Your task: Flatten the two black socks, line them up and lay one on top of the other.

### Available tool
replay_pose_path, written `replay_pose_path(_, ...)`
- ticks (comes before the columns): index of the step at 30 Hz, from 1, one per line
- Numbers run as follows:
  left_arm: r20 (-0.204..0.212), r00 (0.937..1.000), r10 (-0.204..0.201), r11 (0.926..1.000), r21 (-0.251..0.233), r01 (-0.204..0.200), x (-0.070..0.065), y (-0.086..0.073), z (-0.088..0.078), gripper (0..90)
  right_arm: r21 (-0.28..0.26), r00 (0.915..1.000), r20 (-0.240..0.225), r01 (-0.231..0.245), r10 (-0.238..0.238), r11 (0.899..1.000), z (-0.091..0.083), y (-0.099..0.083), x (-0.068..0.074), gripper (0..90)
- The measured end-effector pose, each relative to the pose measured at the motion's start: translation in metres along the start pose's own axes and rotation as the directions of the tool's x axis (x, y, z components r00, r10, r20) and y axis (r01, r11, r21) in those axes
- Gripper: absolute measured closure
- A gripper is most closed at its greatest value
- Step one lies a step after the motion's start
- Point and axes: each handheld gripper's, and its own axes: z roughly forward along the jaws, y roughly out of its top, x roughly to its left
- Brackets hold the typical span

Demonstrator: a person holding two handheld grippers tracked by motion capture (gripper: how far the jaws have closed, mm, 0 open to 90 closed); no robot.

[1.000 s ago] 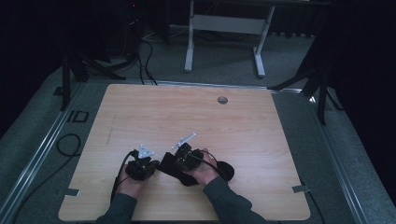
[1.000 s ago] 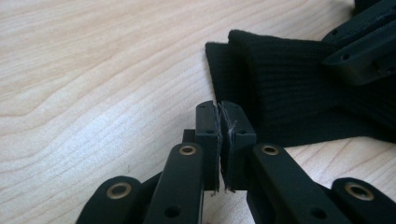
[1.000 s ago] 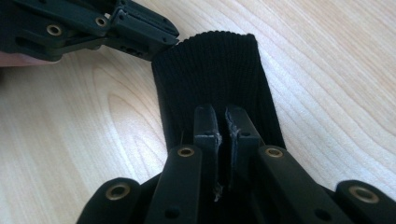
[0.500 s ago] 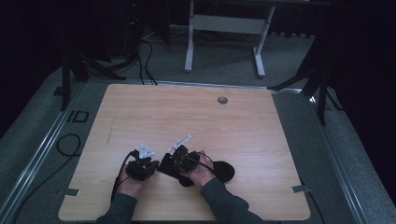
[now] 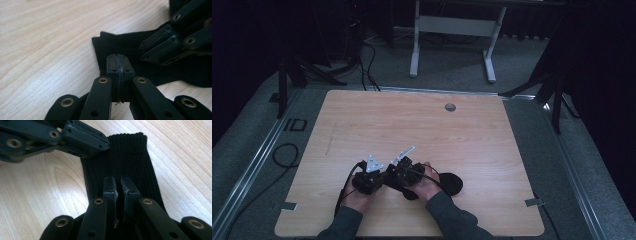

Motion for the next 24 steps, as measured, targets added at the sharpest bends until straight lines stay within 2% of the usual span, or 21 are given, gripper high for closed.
replay_pose_path(3, -0.007, 1.0000, 0.007, 0.9999, 0.008, -0.007, -0.001, 0.000, 0.000, 90.0, -0.009, 0.9997, -0.023, -0.009, 0.009, 1.000, -0.003, 0.000, -0.002, 78.4)
replay_pose_path(4, -0.008, 0.9999, 0.007, 0.9999, 0.010, -0.007, -0.001, 0.000, 0.000, 90.0, -0.042, 0.9991, -0.042, -0.006, 0.004, 0.999, -0.013, -0.001, -0.003, 75.6)
replay_pose_path(5, -0.007, 1.0000, 0.002, 1.0000, 0.009, -0.002, -0.001, 0.000, 0.000, 90.0, -0.042, 0.9991, -0.042, -0.006, 0.004, 0.999, -0.013, -0.001, -0.003, 75.6)
replay_pose_path(7, -0.005, 1.0000, -0.006, 1.0000, 0.008, 0.006, -0.001, 0.000, 0.000, 90.0, -0.088, 0.9990, -0.044, -0.012, 0.008, 0.996, -0.028, -0.002, -0.005, 73.7)
replay_pose_path(8, -0.004, 1.0000, -0.009, 0.9999, 0.009, 0.009, -0.002, 0.000, 0.000, 90.0, -0.126, 0.9994, -0.030, -0.020, 0.017, 0.992, -0.047, -0.004, -0.010, 73.0)
replay_pose_path(9, -0.004, 1.0000, -0.009, 0.9999, 0.009, 0.009, -0.002, 0.000, 0.000, 90.0, -0.126, 0.9994, -0.030, -0.020, 0.017, 0.992, -0.047, -0.004, -0.010, 73.0)
replay_pose_path(10, -0.004, 1.0000, -0.007, 0.9999, 0.010, 0.007, -0.002, 0.000, 0.000, 90.0, -0.160, 0.9994, -0.009, -0.036, 0.035, 0.986, -0.066, -0.008, -0.017, 73.0)
replay_pose_path(11, -0.004, 1.0000, -0.005, 0.9999, 0.010, 0.005, -0.002, 0.000, 0.000, 90.0, -0.160, 0.9994, -0.009, -0.036, 0.035, 0.986, -0.066, -0.008, -0.017, 73.0)
replay_pose_path(12, -0.004, 1.0000, -0.007, 0.9999, 0.010, 0.007, -0.002, 0.000, 0.000, 90.0, -0.184, 0.9985, 0.018, -0.048, 0.052, 0.982, -0.081, -0.014, -0.025, 73.1)
replay_pose_path(14, -0.005, 1.0000, -0.005, 0.9999, 0.010, 0.005, -0.002, 0.000, 0.000, 90.0, -0.194, 0.9964, 0.043, -0.064, 0.073, 0.979, -0.093, -0.023, -0.033, 73.4)
replay_pose_path(16, -0.006, 1.0000, -0.005, 0.9999, 0.010, 0.005, -0.002, 0.000, 0.000, 90.0, -0.194, 0.9950, 0.056, -0.070, 0.083, 0.978, -0.096, -0.028, -0.036, 73.7)
replay_pose_path(17, -0.006, 1.0000, -0.002, 0.9999, 0.012, 0.002, -0.002, 0.000, 0.000, 90.0, -0.183, 0.9917, 0.082, -0.083, 0.099, 0.980, -0.098, -0.038, -0.043, 74.5)
replay_pose_path(18, -0.006, 1.0000, -0.002, 0.9999, 0.012, 0.002, -0.002, 0.000, 0.000, 90.0, -0.183, 0.9917, 0.082, -0.083, 0.099, 0.980, -0.098, -0.038, -0.043, 74.5)
replay_pose_path(19, -0.007, 1.0000, -0.002, 0.9999, 0.011, 0.002, -0.002, 0.000, 0.000, 90.0, -0.171, 0.9873, 0.104, -0.101, 0.120, 0.980, -0.095, -0.050, -0.051, 75.6)
replay_pose_path(20, -0.007, 1.0000, -0.002, 0.9999, 0.011, 0.002, -0.002, 0.000, 0.000, 90.0, -0.171, 0.9873, 0.104, -0.101, 0.120, 0.980, -0.095, -0.050, -0.051, 75.6)
replay_pose_path(21, -0.006, 1.0000, -0.004, 0.9999, 0.012, 0.004, -0.002, -0.001, 0.000, 90.0, -0.155, 0.9808, 0.120, -0.134, 0.153, 0.979, -0.090, -0.062, -0.061, 77.2)
replay_pose_path(22, -0.005, 1.0000, -0.005, 0.9999, 0.011, 0.005, -0.002, -0.001, 0.000, 90.0, -0.155, 0.9808, 0.120, -0.134, 0.153, 0.979, -0.090, -0.062, -0.061, 77.2)
replay_pose_path(24, -0.005, 1.0000, -0.006, 0.9999, 0.010, 0.006, -0.002, -0.001, 0.000, 90.0, -0.132, 0.9762, 0.119, -0.165, 0.181, 0.977, -0.082, -0.073, -0.068, 78.2)
